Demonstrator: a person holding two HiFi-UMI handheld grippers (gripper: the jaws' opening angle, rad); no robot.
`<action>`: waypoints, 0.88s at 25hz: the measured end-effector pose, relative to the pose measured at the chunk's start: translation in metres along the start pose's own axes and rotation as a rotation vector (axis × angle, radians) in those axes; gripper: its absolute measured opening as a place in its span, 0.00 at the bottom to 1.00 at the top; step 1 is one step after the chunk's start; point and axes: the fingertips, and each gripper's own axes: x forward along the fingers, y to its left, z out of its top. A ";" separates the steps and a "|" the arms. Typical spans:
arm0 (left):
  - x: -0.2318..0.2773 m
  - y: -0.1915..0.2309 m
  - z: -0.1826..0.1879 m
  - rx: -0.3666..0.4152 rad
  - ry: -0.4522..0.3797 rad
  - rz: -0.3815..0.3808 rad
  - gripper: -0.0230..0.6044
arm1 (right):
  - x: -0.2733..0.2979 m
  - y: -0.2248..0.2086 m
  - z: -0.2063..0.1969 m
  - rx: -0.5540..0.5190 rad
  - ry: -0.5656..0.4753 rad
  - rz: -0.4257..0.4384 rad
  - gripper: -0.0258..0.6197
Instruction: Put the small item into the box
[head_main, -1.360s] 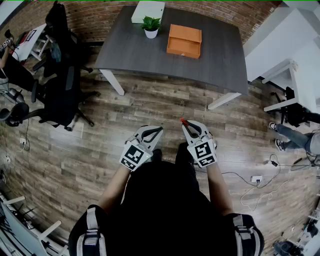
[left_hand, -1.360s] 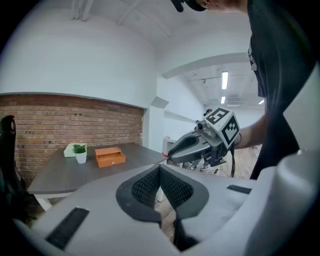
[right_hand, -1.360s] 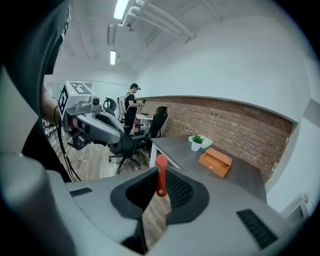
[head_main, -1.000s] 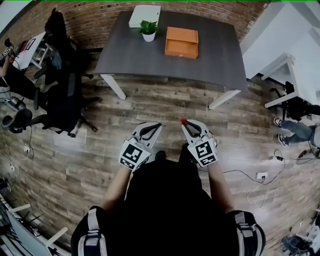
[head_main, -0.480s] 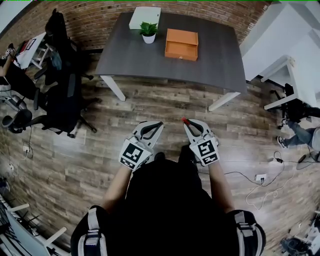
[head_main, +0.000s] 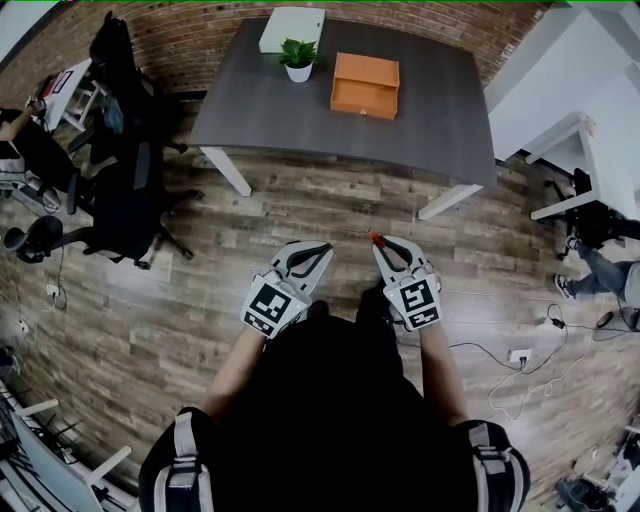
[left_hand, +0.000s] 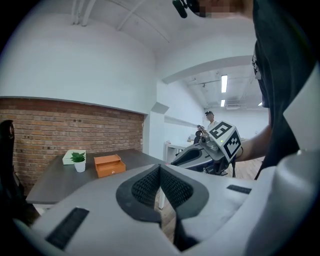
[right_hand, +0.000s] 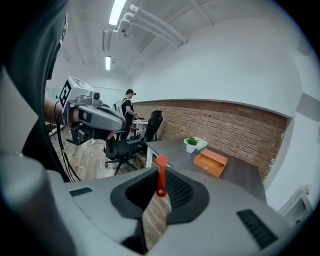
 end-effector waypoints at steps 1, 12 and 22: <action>0.002 -0.001 0.000 -0.002 0.004 -0.003 0.07 | 0.001 -0.002 -0.001 0.001 0.002 0.001 0.14; 0.035 0.002 0.019 -0.016 -0.003 -0.007 0.07 | 0.005 -0.049 -0.003 0.012 -0.005 -0.009 0.14; 0.095 0.002 0.039 -0.037 0.000 -0.024 0.07 | 0.012 -0.132 0.006 -0.015 -0.022 -0.024 0.14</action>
